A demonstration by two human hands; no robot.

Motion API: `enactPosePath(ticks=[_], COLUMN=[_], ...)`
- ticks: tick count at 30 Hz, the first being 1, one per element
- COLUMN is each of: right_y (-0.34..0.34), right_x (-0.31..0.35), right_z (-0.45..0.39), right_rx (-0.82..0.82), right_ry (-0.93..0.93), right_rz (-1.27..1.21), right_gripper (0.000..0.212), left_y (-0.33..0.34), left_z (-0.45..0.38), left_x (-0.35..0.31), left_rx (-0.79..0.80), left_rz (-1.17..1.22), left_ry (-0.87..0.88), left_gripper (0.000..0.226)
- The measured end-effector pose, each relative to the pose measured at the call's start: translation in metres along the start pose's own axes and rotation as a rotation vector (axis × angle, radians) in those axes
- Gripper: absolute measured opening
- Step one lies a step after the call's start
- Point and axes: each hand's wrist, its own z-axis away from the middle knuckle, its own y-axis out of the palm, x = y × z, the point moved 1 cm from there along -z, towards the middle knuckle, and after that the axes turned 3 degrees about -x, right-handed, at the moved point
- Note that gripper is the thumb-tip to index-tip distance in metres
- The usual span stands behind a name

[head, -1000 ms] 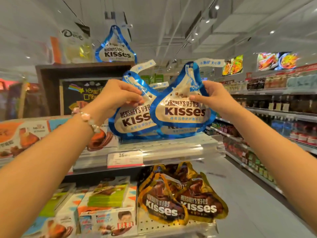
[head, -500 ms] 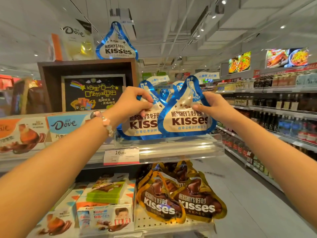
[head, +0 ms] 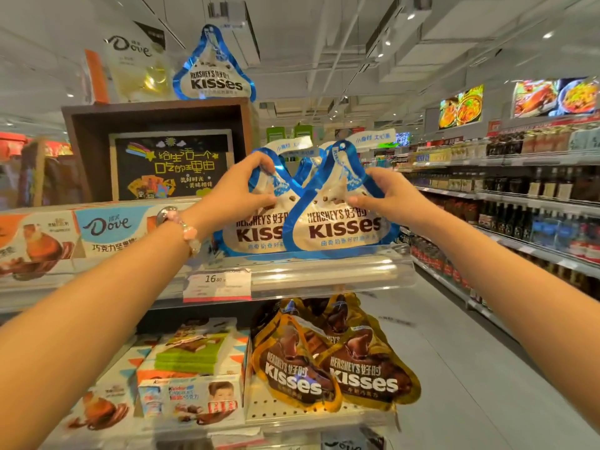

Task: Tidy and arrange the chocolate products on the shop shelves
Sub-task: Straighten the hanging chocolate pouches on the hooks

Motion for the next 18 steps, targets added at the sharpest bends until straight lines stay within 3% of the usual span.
enactPosePath(ticks=[2,4,9,14,18], right_y=[0.001,0.003,0.009,0.016,0.019], right_x=[-0.001,-0.005,-0.014,-0.015,-0.011], right_z=[0.000,0.004,0.019,0.025,0.021], right_rx=[-0.022,-0.101,-0.236,-0.183,-0.161], right_ry=[0.006,0.013,-0.114,-0.159,-0.168], right_rz=[0.073,0.118,0.127,0.161,0.179], right_gripper=[0.027,0.049,0.081,0.097,0.097], left_y=[0.002,0.002,0.000,0.001,0.001], left_z=[0.004,0.009,0.018,0.021,0.023], left_x=[-0.001,-0.001,-0.001,-0.008,-0.008], left_rx=[-0.036,-0.151,-0.294,-0.095,-0.018], left_rz=[-0.137,-0.240,-0.507,-0.300,-0.290], left_ry=[0.053,0.037,0.062,-0.025,0.016], left_gripper=[0.052,0.069,0.085,0.091,0.089])
